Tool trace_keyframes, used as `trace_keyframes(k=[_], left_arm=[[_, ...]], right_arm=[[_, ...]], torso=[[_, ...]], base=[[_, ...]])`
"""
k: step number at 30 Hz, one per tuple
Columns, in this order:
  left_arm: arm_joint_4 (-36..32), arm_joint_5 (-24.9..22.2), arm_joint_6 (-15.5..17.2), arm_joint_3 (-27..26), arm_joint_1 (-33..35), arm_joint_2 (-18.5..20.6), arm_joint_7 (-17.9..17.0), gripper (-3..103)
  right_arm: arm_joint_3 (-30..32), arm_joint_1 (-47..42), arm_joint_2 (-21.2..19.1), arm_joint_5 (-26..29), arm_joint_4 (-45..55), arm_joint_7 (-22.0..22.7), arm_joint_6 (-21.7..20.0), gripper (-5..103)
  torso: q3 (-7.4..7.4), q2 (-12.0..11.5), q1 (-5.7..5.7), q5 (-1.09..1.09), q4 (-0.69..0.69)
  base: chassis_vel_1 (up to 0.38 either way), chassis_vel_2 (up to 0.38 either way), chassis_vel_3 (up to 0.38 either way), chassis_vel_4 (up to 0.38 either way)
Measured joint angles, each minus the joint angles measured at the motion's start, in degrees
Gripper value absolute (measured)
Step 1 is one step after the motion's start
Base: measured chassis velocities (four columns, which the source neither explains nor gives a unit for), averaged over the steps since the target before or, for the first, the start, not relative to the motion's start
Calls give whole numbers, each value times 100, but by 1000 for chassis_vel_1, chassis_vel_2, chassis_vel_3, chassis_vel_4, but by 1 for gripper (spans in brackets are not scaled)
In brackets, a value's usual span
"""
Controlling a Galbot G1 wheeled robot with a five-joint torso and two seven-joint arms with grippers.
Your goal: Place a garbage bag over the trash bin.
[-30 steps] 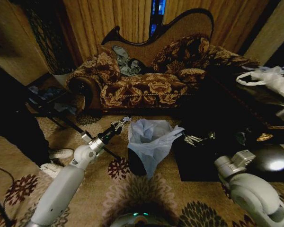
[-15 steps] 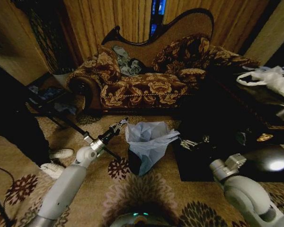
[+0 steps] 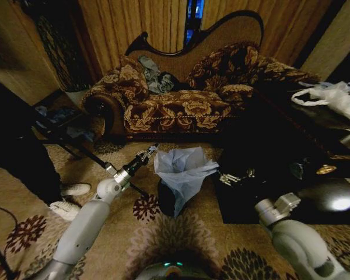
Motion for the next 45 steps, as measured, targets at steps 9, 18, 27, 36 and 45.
trace_keyframes(k=[9,18,27,36,45], left_arm=[[-13,21,-29,-55,-13,-1,-13,0],[-6,5,-29,-55,-31,-30,-26,0],[-1,-54,-60,-86,2,21,-27,0],[13,-119,-75,-100,6,-20,-27,0],[30,-126,-76,-118,18,-65,-29,0]], right_arm=[[-237,-202,-79,-395,-204,-469,41,100],[-87,-813,-752,-800,-312,-1712,502,100],[-4,-1032,-1677,-689,-374,-2486,763,100],[158,-1031,-2059,-1464,-847,-3338,1123,100],[186,-892,-1953,-1505,-890,-2950,1098,100]], torso=[[0,0,0,1,0],[0,0,0,1,0],[0,0,0,1,0],[0,0,0,1,1],[0,0,0,1,0]], base=[[0,0,0,0],[0,0,0,0],[0,0,0,0],[0,0,0,0],[0,0,0,0]])
